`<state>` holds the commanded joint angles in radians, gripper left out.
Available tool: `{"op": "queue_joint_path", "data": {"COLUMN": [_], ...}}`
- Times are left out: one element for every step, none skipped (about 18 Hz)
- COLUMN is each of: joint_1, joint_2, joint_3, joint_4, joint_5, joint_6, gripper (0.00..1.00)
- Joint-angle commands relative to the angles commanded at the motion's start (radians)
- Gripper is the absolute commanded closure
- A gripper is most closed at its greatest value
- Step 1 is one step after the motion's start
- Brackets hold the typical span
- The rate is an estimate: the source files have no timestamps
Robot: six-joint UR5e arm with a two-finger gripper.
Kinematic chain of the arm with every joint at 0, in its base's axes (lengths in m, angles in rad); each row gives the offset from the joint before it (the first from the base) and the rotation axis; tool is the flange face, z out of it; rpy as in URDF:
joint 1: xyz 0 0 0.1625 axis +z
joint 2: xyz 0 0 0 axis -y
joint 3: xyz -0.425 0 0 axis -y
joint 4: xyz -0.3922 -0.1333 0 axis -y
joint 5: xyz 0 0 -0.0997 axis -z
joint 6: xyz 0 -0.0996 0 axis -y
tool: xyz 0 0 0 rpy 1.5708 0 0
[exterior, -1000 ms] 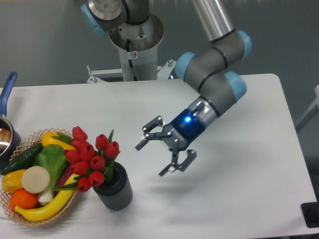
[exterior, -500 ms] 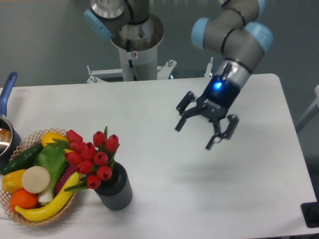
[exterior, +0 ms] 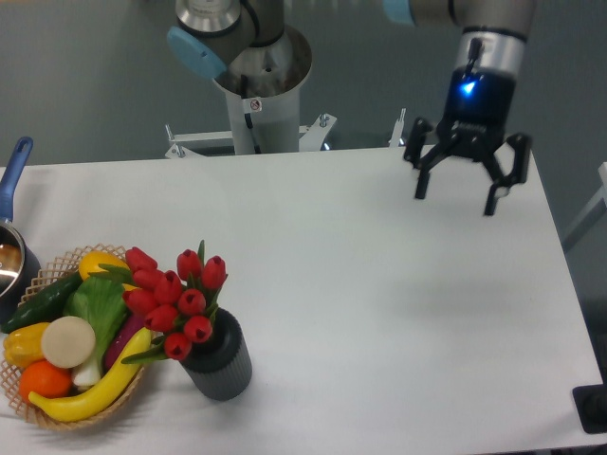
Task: Insert the flowers into the vase
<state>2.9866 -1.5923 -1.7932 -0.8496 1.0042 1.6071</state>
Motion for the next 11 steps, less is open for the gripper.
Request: {"op": "queue_joint_path", "data": {"joint_1": [0.000, 0.000, 0.000, 0.000, 0.003, 0.014, 0.021, 0.023, 0.023, 0.025, 0.025], "joint_2": [0.006, 0.008, 0.011, 0.014, 0.017, 0.025, 0.028, 0.029, 0.034, 0.035, 0.037], "joint_3": [0.009, 0.023, 0.038, 0.054, 0.069, 0.086, 0.090, 0.091, 0.087, 0.083, 0.081], "joint_4": [-0.032, -0.073, -0.119, -0.170, -0.221, -0.283, -0.314, -0.331, -0.335, -0.335, -0.335], "joint_5": [0.045, 0.075, 0.097, 0.117, 0.141, 0.186, 0.210, 0.220, 0.220, 0.220, 0.220], "joint_6": [0.052, 0.098, 0.146, 0.193, 0.247, 0.326, 0.361, 0.370, 0.372, 0.372, 0.372], "gripper": [0.00, 0.00, 0.00, 0.00, 0.00, 0.00, 0.00, 0.00, 0.00, 0.00, 0.00]}}
